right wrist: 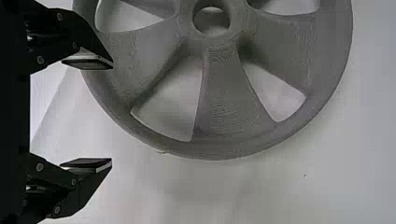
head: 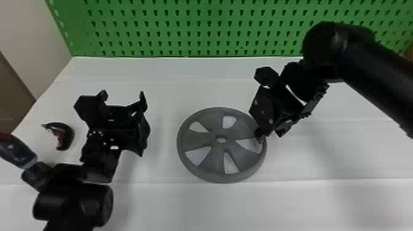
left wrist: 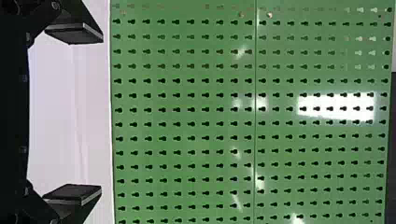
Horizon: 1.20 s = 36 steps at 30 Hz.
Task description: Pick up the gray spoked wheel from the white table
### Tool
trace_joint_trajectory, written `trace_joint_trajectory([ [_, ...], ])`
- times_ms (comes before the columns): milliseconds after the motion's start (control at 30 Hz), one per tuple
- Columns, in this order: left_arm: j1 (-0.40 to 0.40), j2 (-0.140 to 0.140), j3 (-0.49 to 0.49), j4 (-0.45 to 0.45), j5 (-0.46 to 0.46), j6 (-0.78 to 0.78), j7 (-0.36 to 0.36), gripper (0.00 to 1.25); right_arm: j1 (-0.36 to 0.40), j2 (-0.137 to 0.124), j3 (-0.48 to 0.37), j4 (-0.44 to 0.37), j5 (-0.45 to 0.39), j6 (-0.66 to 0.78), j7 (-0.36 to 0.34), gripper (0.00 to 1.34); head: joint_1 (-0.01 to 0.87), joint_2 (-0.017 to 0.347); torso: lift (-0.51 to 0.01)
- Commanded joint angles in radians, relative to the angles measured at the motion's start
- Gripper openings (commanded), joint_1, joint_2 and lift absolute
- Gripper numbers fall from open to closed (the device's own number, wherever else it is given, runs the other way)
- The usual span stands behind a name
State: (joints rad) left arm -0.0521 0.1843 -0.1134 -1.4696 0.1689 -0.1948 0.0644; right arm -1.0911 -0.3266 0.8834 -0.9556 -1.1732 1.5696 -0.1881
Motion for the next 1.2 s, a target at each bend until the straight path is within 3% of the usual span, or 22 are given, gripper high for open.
trace_joint_trajectory([
  [0,0.0,0.0,0.0,0.0,0.0,0.0,0.0,1.1,-0.006,0.021,-0.026,0.069,-0.002,0.003,-0.007,0.82,0.806,0.044,-0.098],
  [200,0.0,0.001,0.0,0.0,0.0,0.0,0.0,1.1,-0.007,0.043,-0.081,0.12,-0.023,-0.013,-0.108,0.82,0.806,0.044,-0.098],
  [367,0.0,0.001,0.0,0.0,0.0,0.0,0.0,1.1,-0.013,0.055,-0.106,0.193,-0.192,-0.042,-0.31,0.82,0.806,0.044,-0.098],
  [633,0.002,0.001,-0.002,0.0,-0.003,0.0,0.0,1.1,-0.004,0.084,-0.202,0.259,-0.195,-0.057,-0.39,0.82,0.806,0.044,-0.098],
  [800,0.0,0.0,-0.005,0.0,-0.006,0.002,0.0,1.1,0.01,0.113,-0.299,0.313,-0.21,-0.076,-0.488,0.82,0.806,0.044,-0.098],
  [867,-0.002,0.0,-0.006,0.0,-0.008,0.003,0.0,1.1,0.008,0.126,-0.322,0.34,-0.255,-0.086,-0.571,0.82,0.806,0.044,-0.098],
  [1167,-0.002,0.0,-0.009,0.0,-0.012,0.006,0.0,1.1,0.028,0.155,-0.471,0.363,-0.256,-0.129,-0.689,0.82,0.806,0.044,-0.098],
])
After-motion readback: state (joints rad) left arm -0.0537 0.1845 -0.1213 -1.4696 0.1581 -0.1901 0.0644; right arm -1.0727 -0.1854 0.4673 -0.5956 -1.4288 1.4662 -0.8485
